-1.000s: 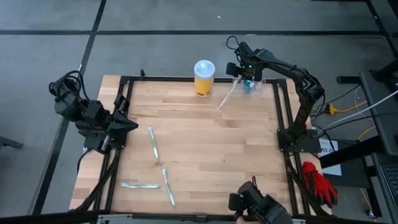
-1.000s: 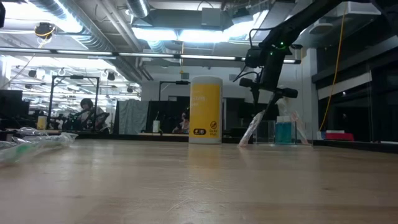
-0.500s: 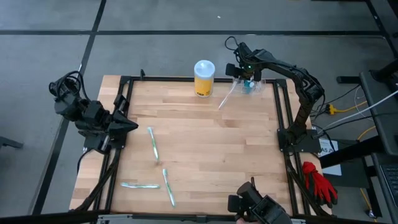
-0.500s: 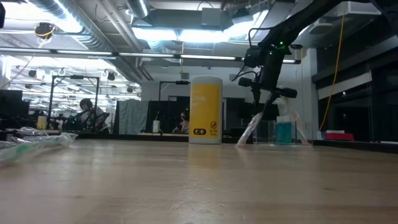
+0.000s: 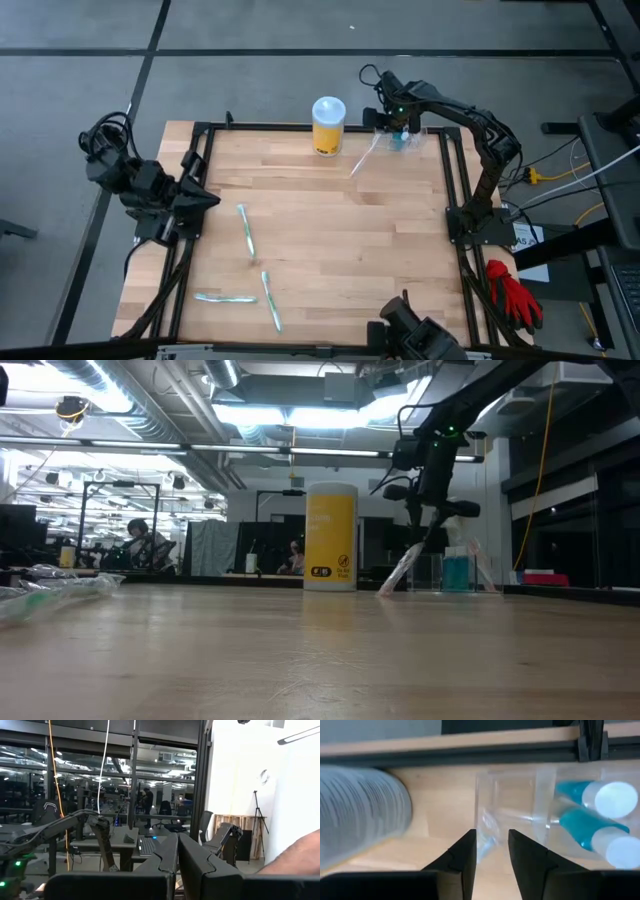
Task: Pick & Place toothbrushing station
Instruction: Put the orange toothbrush into the transparent organizer
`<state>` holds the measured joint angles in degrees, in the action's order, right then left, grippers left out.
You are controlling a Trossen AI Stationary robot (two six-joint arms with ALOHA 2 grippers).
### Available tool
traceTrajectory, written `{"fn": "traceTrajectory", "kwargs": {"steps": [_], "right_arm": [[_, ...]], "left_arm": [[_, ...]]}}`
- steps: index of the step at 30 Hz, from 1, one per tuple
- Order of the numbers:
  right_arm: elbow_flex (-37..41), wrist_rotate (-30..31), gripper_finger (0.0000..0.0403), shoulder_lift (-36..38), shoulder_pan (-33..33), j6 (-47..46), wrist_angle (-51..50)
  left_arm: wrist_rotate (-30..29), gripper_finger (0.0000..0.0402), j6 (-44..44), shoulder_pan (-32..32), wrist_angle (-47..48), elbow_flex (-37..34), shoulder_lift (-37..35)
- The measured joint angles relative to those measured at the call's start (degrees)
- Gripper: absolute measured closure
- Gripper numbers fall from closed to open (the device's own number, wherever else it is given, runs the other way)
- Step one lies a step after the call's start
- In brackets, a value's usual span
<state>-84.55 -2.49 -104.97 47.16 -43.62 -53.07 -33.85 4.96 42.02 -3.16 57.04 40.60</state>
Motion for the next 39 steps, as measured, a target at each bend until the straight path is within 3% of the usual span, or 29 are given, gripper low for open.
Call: {"fn": "traceTrajectory", "kwargs": {"steps": [18,39], "right_arm": [[0.02,0.36,0.0227,0.01,-0.13,-0.72,0.26],[2.27,0.10,0.0225,0.09,-0.50,-0.74,3.77]], "left_arm": [[0.02,0.0394,0.49,0.00,0.02,0.00,-0.01],[0.04,0.0394,0.34,0.00,-0.06,0.00,-0.02]]}}
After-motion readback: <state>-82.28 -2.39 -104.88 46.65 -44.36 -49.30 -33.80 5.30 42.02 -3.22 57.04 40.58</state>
